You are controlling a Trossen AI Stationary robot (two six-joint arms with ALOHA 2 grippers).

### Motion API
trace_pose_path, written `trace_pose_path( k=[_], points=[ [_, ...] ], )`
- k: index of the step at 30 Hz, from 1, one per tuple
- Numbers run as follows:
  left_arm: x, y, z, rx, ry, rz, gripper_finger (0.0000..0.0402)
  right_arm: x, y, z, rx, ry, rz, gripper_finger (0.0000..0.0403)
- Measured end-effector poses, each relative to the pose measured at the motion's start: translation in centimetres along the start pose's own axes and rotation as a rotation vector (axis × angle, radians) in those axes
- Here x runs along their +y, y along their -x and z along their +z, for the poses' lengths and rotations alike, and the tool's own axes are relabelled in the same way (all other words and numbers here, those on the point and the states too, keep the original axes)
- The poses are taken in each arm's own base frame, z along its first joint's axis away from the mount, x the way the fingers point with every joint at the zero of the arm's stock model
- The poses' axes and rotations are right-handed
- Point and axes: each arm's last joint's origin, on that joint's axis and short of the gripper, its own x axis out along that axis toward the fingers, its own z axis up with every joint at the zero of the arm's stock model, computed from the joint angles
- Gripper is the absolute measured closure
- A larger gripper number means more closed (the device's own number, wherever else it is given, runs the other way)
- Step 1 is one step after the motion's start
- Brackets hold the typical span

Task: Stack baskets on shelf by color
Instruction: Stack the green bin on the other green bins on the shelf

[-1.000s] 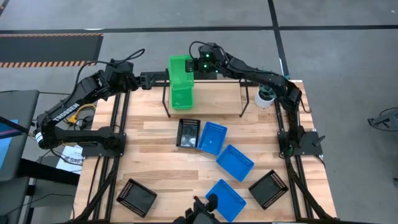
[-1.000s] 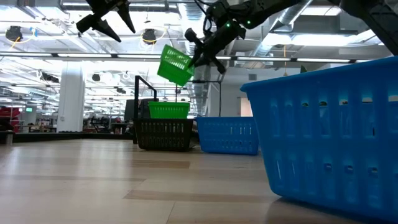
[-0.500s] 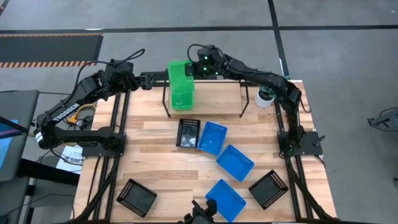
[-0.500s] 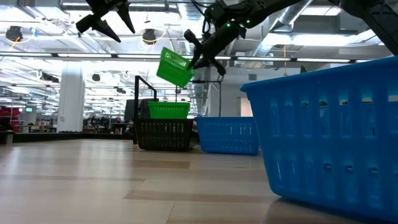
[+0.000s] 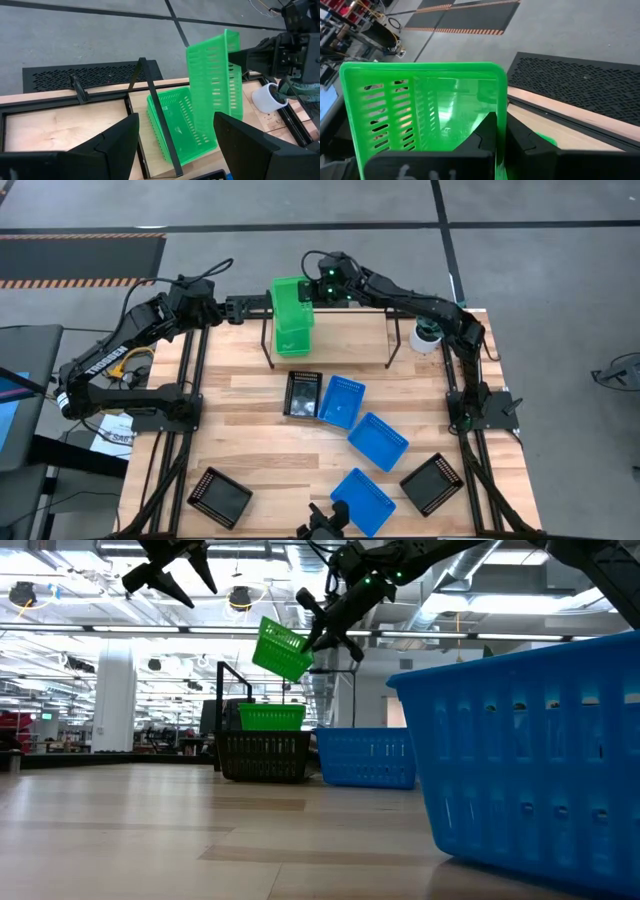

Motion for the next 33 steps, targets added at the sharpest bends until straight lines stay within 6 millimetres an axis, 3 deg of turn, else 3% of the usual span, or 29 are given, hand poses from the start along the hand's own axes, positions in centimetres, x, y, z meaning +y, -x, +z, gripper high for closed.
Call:
trace_pose_path(
  k=[18, 25, 33],
  points=[
    [0.0, 0.0, 0.0, 0.01, -0.09, -0.014, 0.0157, 0.0, 0.0, 0.4, -0.029, 0.008, 0.018, 0.0367],
    [0.0, -0.2, 0.0, 0.011, 0.005, 0.005, 0.0157, -0.7, 0.0, -0.4, 0.052, -0.059, -0.053, 0.0371],
    [-0.1, -0.8, -0.2, 0.028, 0.035, 0.04, 0.0157, -1.1, 0.0, 0.0, 0.043, -0.119, -0.063, 0.0366]
  ],
)
